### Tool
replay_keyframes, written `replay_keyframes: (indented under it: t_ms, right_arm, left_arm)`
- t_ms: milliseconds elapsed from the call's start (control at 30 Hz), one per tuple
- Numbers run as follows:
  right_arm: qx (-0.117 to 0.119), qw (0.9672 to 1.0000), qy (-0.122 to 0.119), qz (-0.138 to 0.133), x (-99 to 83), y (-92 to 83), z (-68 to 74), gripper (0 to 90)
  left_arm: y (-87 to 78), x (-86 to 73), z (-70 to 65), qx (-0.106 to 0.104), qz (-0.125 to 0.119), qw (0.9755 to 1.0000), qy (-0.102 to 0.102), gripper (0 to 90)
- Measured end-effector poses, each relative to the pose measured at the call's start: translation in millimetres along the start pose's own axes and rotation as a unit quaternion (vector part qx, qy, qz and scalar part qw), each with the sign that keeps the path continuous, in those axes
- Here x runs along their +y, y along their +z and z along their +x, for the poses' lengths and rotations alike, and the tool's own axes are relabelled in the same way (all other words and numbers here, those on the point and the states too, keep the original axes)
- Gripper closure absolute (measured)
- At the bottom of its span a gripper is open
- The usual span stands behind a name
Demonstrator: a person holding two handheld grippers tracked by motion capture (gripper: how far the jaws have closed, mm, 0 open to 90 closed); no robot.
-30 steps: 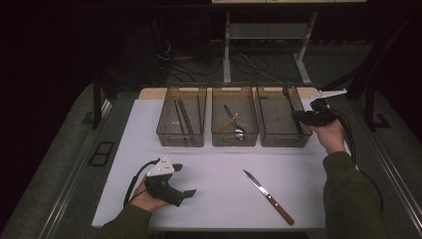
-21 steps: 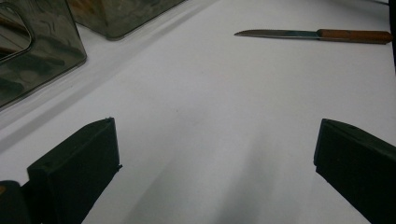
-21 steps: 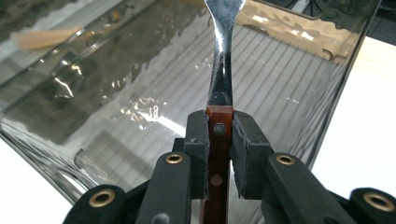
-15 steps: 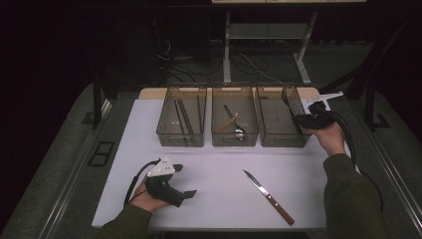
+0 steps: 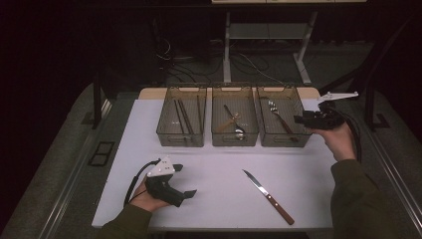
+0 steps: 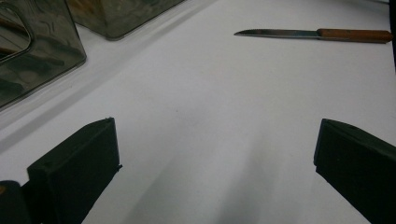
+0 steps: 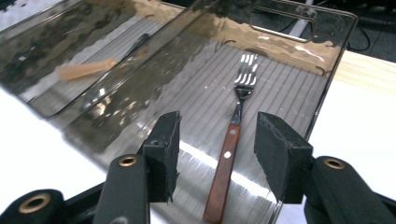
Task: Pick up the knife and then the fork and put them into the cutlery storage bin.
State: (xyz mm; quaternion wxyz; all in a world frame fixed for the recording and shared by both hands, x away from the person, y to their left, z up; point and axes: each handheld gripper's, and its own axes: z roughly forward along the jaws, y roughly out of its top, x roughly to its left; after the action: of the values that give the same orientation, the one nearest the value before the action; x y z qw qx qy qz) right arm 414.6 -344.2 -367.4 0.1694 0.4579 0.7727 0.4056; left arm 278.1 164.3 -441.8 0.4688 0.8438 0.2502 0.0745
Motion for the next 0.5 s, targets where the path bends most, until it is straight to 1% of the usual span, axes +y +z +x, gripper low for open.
replay_keyframes:
  t_ms: [67,133,200,267,300,367,400,500]
  right_arm:
    - [0.005,1.0,-0.006,0.002,-3.3,-5.8,5.6,50.9]
    - [0.002,0.9999,-0.013,0.003,-7.3,-10.7,11.6,51.4]
    - [0.003,0.9998,-0.02,0.005,-11.4,-15.0,18.1,53.8]
    - [0.006,0.9994,-0.033,0.007,-15.4,-19.0,25.1,60.2]
    - [0.01,0.9993,-0.036,0.008,-17.6,-21.1,28.6,62.3]
    - [0.02,0.9986,-0.046,0.014,-22.5,-23.9,35.4,67.6]
    - [0.018,0.9983,-0.052,0.017,-25.0,-25.0,38.9,70.7]
    - [0.035,0.9974,-0.061,0.016,-33.3,-28.5,48.1,79.8]
  left_arm:
    - [0.2,0.1,-0.6,0.001,0.001,1.0,0.0,0.0]
    - [0.3,0.3,-0.9,0.001,0.001,1.0,0.002,0.0]
    - [0.3,0.3,-1.0,0.002,0.001,1.0,0.001,0.0]
    - [0.4,0.2,-1.1,0.002,0.001,1.0,0.0,0.0]
    - [0.4,0.2,-1.0,0.003,0.001,1.0,0.0,0.0]
    - [0.5,0.2,-1.0,0.003,0.001,1.0,-0.001,0.0]
    - [0.5,0.1,-1.0,0.003,0.002,1.0,-0.001,0.0]
    - [0.7,0.1,-1.0,0.003,0.002,1.0,-0.001,0.0]
